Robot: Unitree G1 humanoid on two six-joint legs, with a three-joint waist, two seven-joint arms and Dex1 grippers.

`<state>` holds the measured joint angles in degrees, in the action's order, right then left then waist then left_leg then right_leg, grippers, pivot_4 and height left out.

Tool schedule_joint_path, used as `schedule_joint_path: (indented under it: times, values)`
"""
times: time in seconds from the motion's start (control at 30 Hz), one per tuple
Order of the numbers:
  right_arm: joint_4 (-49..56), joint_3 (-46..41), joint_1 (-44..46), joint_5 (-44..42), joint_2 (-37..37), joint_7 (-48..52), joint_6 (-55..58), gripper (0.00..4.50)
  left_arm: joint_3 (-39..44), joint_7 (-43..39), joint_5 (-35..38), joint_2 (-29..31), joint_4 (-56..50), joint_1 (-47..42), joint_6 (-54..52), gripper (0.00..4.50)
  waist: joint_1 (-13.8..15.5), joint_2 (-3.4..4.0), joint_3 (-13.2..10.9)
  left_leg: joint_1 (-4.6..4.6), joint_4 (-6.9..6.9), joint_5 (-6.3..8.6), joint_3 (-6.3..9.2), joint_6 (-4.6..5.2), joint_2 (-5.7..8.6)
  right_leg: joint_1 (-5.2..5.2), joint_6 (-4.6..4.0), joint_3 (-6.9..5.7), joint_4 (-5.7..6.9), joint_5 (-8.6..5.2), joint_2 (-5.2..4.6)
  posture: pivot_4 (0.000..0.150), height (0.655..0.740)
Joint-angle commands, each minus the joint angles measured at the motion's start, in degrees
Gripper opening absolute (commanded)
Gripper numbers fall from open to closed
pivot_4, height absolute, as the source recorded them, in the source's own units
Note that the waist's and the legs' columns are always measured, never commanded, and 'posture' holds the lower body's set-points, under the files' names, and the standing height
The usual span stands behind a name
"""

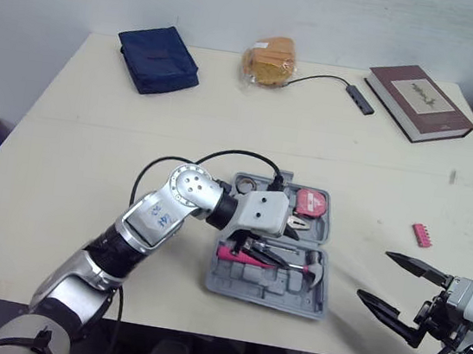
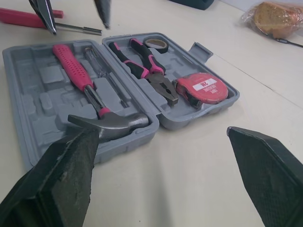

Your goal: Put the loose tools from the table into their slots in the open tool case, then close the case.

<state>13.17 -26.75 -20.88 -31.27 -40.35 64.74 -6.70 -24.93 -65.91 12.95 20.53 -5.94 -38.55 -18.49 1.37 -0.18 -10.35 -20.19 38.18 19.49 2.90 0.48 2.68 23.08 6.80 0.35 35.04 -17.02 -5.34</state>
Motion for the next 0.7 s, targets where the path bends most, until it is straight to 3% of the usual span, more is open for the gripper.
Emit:
schedule_joint_path:
  times: [0.03, 0.07, 0.7]
  values:
    - [0.1, 0.0, 0.2, 0.3, 0.5, 0.3, -1.5, 4.50, 0.9, 0.8, -1.8, -0.3, 4.1, 2.0, 7.2, 0.26, 0.0, 0.01, 0.0, 0.02, 0.00, 0.00, -0.03, 0.00, 0.01, 0.00, 0.00, 0.01, 0.04, 0.00, 0.01, 0.150, 0.7400]
    - [0.0, 0.0, 0.3, 0.4, 0.5, 0.3, -1.6, 4.50, 0.7, 1.0, -2.4, -0.4, 5.2, 2.4, 8.5, 0.09, 0.1, 0.01, 0.0, 0.02, 0.02, -0.01, -0.03, 0.01, 0.01, 0.00, 0.00, 0.00, 0.05, 0.00, 0.01, 0.150, 0.7400]
    - [-1.4, 0.4, -0.1, 0.7, 1.1, 1.0, -3.0, 4.50, -2.1, 6.9, -8.8, -1.5, 9.7, 7.4, 2.2, 0.09, 0.1, 0.05, 0.1, 0.06, 0.02, -0.02, -0.01, 0.07, 0.05, -0.06, 0.02, 0.02, 0.07, 0.01, -0.03, 0.150, 0.7400]
